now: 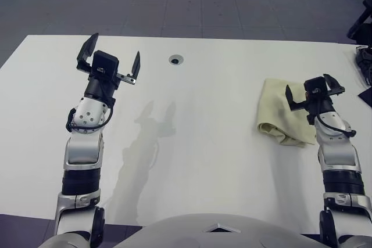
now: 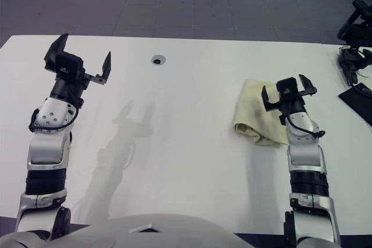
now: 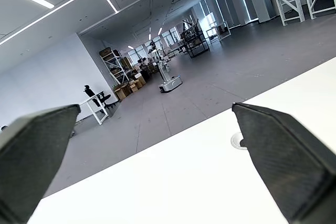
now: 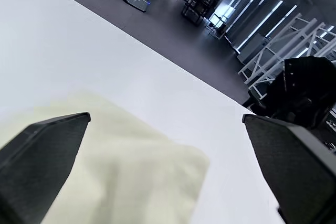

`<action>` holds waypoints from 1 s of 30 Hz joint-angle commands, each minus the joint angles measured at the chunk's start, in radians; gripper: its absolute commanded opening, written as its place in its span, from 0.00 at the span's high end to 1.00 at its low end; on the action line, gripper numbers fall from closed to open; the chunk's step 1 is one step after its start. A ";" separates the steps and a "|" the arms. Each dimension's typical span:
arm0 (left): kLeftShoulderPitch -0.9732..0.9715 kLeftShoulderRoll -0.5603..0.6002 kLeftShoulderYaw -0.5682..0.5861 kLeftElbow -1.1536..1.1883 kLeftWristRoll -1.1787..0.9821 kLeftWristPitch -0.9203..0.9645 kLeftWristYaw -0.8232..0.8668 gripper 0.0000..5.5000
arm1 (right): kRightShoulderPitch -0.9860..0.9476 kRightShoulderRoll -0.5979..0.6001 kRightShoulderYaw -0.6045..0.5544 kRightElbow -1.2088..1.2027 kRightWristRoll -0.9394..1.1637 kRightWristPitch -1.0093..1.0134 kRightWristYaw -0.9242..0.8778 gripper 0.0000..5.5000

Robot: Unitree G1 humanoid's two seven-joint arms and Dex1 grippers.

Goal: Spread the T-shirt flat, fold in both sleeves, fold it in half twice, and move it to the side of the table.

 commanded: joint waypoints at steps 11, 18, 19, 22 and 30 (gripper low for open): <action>0.004 -0.008 -0.024 0.064 0.025 -0.044 0.001 0.02 | -0.209 -0.079 0.095 0.302 -0.068 -0.053 0.098 0.02; -0.012 -0.015 -0.039 0.080 0.022 -0.052 -0.007 0.02 | -0.189 -0.151 0.254 0.337 -0.172 -0.162 0.272 0.02; -0.012 -0.013 -0.038 0.082 0.021 -0.053 -0.007 0.02 | -0.219 -0.158 0.244 0.391 -0.185 -0.175 0.226 0.02; -0.009 -0.010 -0.034 0.088 0.020 -0.057 -0.005 0.02 | -0.296 -0.176 0.210 0.523 -0.193 -0.220 0.123 0.02; -0.017 -0.011 -0.038 0.104 0.021 -0.067 -0.005 0.02 | -0.174 -0.223 0.302 0.399 -0.153 -0.341 0.429 0.02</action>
